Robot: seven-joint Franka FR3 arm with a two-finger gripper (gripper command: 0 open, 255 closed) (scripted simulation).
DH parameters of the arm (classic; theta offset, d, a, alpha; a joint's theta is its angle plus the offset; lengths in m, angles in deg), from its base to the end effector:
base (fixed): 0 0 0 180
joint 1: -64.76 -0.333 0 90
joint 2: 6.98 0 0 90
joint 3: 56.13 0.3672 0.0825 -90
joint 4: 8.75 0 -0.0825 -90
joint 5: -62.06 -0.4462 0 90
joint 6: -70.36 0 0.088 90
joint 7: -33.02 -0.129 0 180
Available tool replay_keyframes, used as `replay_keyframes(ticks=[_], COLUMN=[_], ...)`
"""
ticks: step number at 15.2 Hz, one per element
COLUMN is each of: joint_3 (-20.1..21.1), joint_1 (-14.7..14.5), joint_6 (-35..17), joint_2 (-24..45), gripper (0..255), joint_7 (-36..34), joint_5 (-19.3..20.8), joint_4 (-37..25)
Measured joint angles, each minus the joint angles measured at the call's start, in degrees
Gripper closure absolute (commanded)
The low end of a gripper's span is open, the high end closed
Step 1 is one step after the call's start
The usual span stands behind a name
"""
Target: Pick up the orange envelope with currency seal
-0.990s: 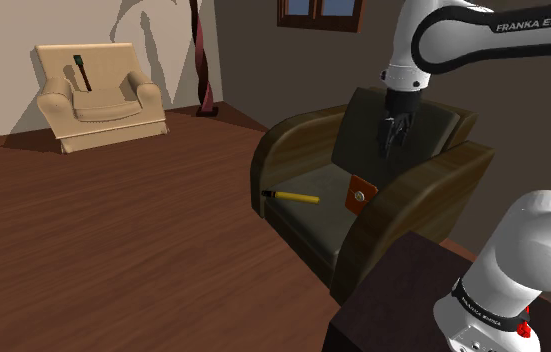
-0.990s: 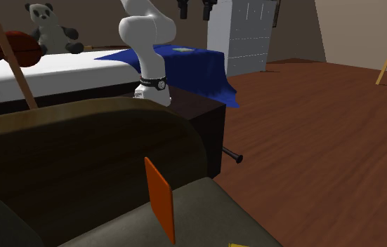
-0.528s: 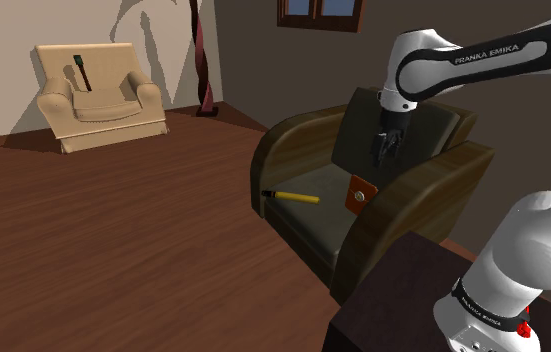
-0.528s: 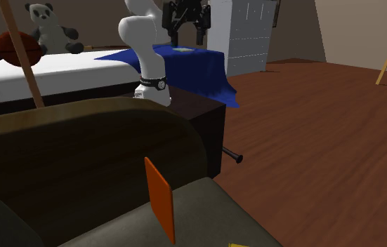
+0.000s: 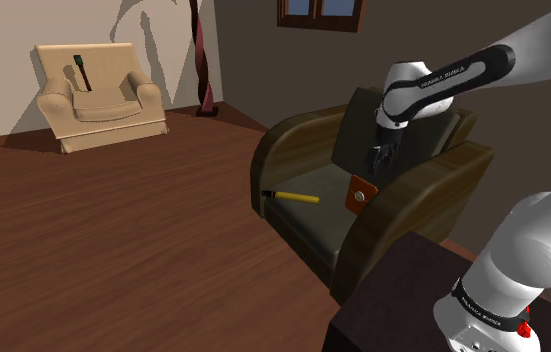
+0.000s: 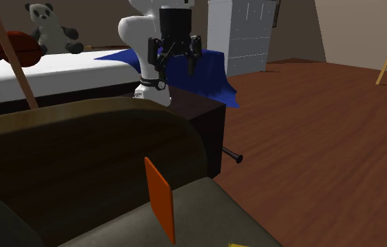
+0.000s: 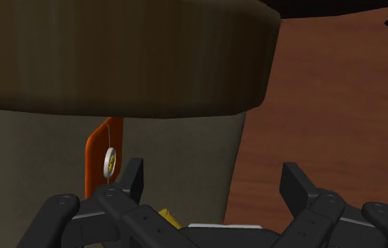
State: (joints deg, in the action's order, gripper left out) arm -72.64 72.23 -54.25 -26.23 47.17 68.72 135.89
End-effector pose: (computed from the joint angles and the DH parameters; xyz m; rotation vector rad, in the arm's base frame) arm 0.4147 -0.1887 0.3792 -3.1319 0.1376 0.0351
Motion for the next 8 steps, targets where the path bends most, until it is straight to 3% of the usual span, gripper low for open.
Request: replay_keyframes(ticks=[4, 8], joint_3=[-3.36, -5.98], joint_1=[0.49, 0.86], joint_6=[-5.99, -12.18], joint_2=[7.66, 17.31], gripper=[0, 0], joint_7=[4.23, 9.82], joint_5=[-2.26, -7.31], joint_4=[-2.05, -5.29])
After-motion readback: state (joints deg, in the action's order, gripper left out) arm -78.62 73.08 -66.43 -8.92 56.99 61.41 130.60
